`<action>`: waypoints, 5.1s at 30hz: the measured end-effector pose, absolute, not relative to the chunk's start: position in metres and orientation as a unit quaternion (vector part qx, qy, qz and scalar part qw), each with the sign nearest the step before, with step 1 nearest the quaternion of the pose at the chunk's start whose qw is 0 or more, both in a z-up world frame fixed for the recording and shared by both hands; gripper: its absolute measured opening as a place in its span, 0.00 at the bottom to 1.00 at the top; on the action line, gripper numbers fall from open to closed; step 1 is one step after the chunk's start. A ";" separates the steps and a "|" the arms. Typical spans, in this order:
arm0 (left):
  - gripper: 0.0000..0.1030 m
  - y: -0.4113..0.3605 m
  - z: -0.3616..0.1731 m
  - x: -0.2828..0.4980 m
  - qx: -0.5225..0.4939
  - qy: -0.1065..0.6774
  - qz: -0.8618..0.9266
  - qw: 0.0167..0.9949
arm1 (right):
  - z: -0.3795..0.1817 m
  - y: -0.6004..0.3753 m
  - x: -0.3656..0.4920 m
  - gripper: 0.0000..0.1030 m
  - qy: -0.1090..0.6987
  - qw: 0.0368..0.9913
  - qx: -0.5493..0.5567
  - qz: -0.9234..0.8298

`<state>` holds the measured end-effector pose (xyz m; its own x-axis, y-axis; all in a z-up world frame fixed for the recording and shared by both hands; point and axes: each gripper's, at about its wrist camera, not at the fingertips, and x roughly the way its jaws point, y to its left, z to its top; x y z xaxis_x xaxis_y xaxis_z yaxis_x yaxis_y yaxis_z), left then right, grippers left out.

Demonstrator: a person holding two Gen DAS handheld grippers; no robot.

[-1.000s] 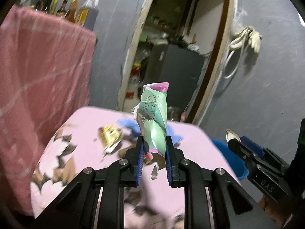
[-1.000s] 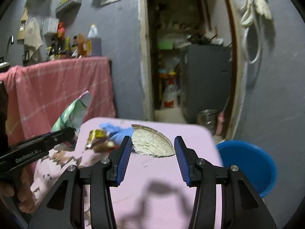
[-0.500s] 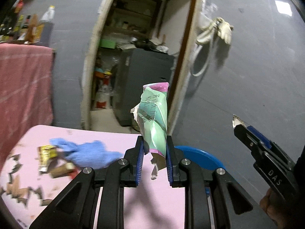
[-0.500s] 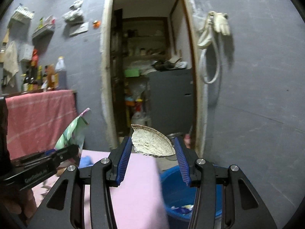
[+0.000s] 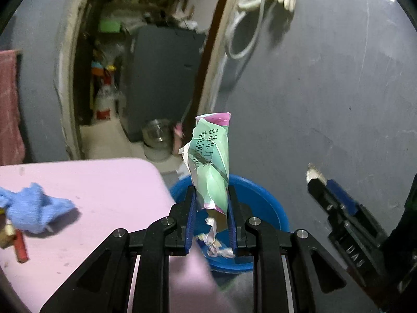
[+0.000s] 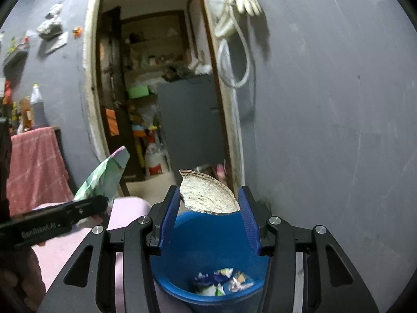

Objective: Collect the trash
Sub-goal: 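Carry both items over the blue basin and open both tools to drop them, then move both open tools back over the table, then grasp the yellow-brown snack bag with the left tool while the right tool grasps the blue towel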

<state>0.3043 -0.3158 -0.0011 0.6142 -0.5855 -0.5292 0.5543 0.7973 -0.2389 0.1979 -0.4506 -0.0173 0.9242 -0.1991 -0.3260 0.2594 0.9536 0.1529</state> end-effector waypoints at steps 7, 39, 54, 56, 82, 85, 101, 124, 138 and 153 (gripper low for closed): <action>0.19 -0.349 -0.034 0.328 -0.003 0.383 -0.321 0.866 | -0.048 -0.469 0.211 0.43 0.221 0.961 0.122 -0.114; 0.43 -0.340 -0.053 0.331 -0.031 0.401 -0.293 0.868 | -0.058 -0.494 0.209 0.60 0.232 0.955 0.146 -0.116; 0.67 -0.247 0.020 0.293 -0.066 0.270 -0.242 0.930 | 0.008 -0.432 0.180 0.88 0.123 0.983 0.110 -0.086; 0.70 -0.228 0.030 0.287 -0.071 0.253 -0.229 0.937 | 0.015 -0.422 0.176 0.90 0.112 0.985 0.108 -0.078; 0.94 -0.006 0.057 0.217 -0.105 0.168 -0.032 0.980 | 0.074 -0.257 0.183 1.00 0.044 0.996 0.046 0.064; 0.94 0.008 0.047 0.219 -0.104 0.181 -0.026 0.978 | 0.069 -0.243 0.192 1.00 0.058 0.994 0.044 0.078; 0.94 0.018 -0.021 0.296 -0.108 0.322 -0.059 0.939 | 0.011 -0.223 0.292 1.00 0.218 0.967 0.053 0.120; 0.75 -0.016 -0.045 0.360 -0.092 0.415 -0.127 0.896 | -0.041 -0.205 0.383 0.68 0.398 0.905 0.029 0.149; 0.42 -0.022 -0.050 0.372 -0.096 0.429 -0.126 0.889 | -0.062 -0.209 0.383 0.46 0.423 0.882 0.091 0.188; 0.40 -0.015 -0.046 0.351 -0.118 0.415 -0.114 0.895 | -0.049 -0.202 0.360 0.25 0.394 0.895 0.081 0.191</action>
